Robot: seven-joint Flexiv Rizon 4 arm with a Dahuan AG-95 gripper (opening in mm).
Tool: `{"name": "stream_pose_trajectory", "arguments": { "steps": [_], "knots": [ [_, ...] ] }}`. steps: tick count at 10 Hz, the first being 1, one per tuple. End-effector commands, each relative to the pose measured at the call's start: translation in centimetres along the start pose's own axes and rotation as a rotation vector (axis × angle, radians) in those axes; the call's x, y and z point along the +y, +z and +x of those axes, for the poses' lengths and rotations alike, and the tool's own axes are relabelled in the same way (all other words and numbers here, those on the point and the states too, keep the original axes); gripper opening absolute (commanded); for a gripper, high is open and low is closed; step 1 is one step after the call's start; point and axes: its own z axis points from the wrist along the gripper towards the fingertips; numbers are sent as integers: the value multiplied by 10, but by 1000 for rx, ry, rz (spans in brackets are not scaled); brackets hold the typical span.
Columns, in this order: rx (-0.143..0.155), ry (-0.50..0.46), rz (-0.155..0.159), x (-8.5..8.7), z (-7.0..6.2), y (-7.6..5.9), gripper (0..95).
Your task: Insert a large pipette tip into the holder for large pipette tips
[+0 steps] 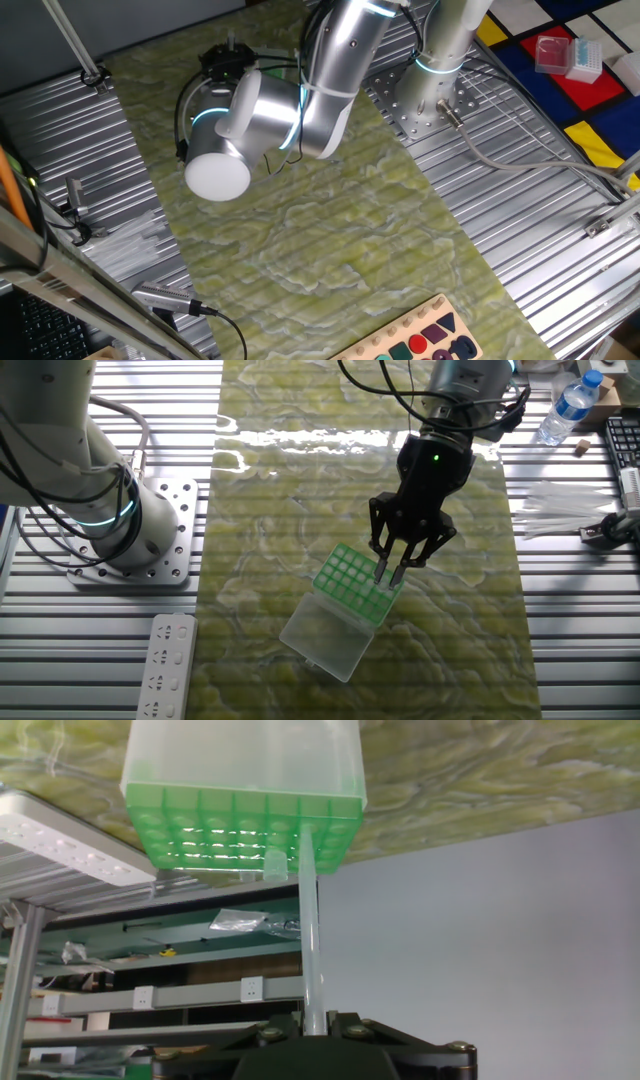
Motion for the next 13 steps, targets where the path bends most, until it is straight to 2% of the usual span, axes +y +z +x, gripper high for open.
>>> {"name": "stream_pose_trajectory", "arguments": {
  "steps": [1, 12, 13],
  "knots": [
    [3, -6, 0, 0, -25, 34, 0],
    [8, -6, -3, -2, -30, 30, 0],
    [8, -7, -2, -2, -30, 30, 190]
  ]
}}
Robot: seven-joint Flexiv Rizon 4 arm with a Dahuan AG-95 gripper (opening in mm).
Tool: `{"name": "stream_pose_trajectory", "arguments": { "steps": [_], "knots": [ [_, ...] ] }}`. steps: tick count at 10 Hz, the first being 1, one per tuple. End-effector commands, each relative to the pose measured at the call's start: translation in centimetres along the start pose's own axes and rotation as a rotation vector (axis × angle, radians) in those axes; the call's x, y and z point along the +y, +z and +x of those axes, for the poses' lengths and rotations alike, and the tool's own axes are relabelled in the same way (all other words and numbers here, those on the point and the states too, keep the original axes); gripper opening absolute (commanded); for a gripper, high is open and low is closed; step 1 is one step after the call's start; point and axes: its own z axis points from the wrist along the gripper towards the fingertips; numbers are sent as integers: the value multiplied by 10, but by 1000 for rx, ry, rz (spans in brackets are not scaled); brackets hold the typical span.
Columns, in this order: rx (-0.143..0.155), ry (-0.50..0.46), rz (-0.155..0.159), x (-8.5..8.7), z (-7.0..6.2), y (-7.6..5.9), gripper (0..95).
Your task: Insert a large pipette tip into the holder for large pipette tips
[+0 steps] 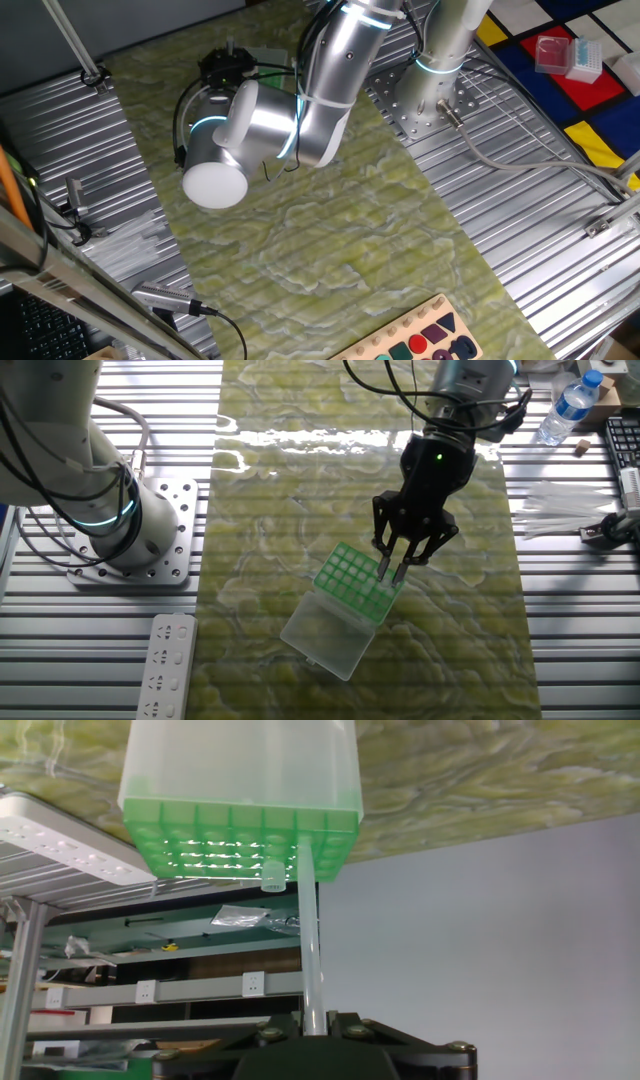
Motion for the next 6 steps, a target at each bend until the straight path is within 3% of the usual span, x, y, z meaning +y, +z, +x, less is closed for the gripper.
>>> {"name": "stream_pose_trajectory", "arguments": {
  "steps": [1, 5, 6],
  "knots": [
    [2, 0, -1, -1, -25, 34, 190],
    [2, -1, 0, -1, -26, 33, 190],
    [-11, 13, -1, 0, -26, 33, 190]
  ]
}}
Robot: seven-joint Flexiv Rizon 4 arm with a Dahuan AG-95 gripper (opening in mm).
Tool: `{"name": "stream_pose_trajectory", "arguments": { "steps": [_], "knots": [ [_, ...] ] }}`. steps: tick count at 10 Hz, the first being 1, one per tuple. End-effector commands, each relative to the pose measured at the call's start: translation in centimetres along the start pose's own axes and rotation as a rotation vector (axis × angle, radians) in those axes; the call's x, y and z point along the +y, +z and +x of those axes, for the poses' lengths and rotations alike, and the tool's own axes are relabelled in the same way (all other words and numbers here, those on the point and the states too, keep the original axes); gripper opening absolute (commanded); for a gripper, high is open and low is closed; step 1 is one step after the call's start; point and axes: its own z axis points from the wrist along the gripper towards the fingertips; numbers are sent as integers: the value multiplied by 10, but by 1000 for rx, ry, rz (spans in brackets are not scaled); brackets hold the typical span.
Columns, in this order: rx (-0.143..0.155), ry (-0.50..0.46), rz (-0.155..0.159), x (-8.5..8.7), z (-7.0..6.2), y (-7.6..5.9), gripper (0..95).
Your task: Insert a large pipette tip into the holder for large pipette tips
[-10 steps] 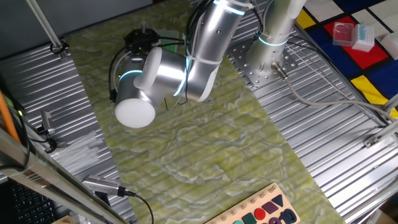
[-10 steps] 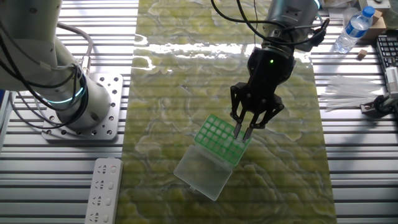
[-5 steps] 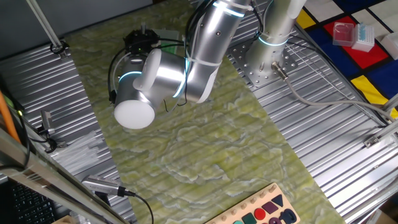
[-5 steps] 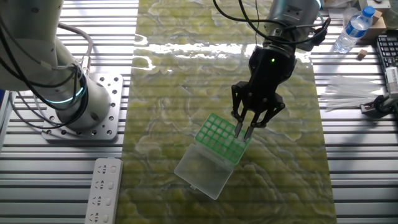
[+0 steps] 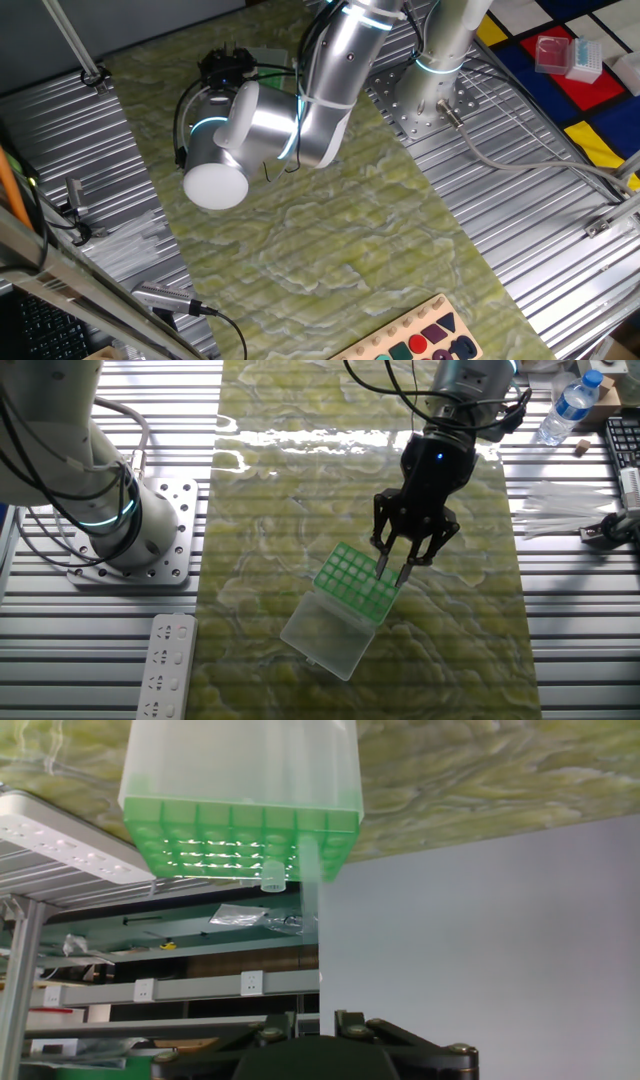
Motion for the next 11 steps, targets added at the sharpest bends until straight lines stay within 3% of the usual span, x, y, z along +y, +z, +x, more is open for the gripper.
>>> {"name": "stream_pose_trajectory", "arguments": {
  "steps": [1, 3, 4, 5, 6, 7, 8, 9, 10, 11],
  "knots": [
    [-64, 50, -11, 1, -21, 33, 0],
    [-167, 132, -40, 4, -11, 27, 0],
    [-256, 198, -76, 5, -2, 21, 0],
    [-286, 220, -89, 6, 0, 19, 0],
    [-408, 289, -144, 8, 4, 8, 0],
    [-553, 355, -192, 12, 2, -6, 0],
    [-647, 409, -239, 16, -4, -18, 0],
    [-726, 447, -268, 19, -9, -29, 0],
    [-830, 498, -289, 23, -16, -40, 0],
    [-922, 532, -342, 26, -21, -48, 0]
  ]
}}
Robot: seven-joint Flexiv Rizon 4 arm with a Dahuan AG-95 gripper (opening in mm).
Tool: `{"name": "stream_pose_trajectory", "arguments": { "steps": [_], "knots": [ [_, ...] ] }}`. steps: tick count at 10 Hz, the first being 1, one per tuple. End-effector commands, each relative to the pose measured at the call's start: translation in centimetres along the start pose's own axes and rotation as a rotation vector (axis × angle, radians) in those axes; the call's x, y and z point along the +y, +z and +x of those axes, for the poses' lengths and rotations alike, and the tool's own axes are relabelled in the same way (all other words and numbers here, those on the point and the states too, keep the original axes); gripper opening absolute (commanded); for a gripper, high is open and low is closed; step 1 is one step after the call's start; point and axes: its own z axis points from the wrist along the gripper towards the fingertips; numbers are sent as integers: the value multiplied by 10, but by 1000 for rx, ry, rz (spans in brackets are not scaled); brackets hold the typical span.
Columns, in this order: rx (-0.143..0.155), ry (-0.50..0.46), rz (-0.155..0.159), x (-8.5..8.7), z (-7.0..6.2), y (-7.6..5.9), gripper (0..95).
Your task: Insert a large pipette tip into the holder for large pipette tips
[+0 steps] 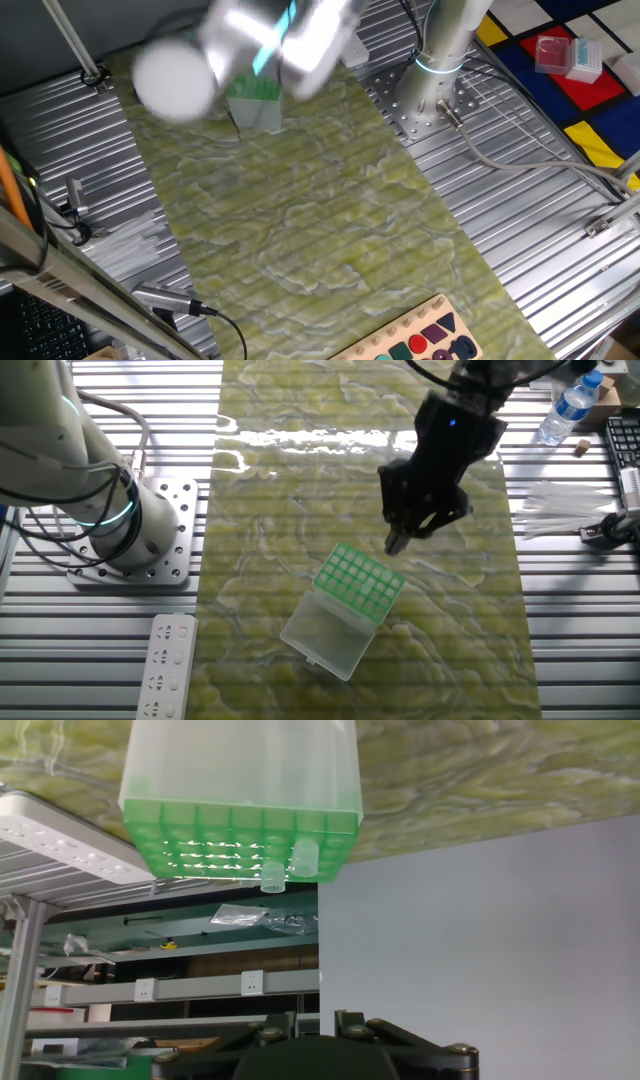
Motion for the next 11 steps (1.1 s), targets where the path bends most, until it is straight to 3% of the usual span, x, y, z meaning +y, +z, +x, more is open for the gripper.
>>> {"name": "stream_pose_trajectory", "arguments": {
  "steps": [1, 2, 3, 5, 8, 11],
  "knots": [
    [-425, 221, -202, 33, -44, 22, 0],
    [-484, 249, -231, 42, -56, 13, 0],
    [-496, 261, -238, 45, -59, 11, 0],
    [-579, 355, -326, 69, -79, -1, 0],
    [-601, 428, -372, 82, -84, -7, 0],
    [-601, 466, -388, 90, -86, -11, 0]
  ]
}}
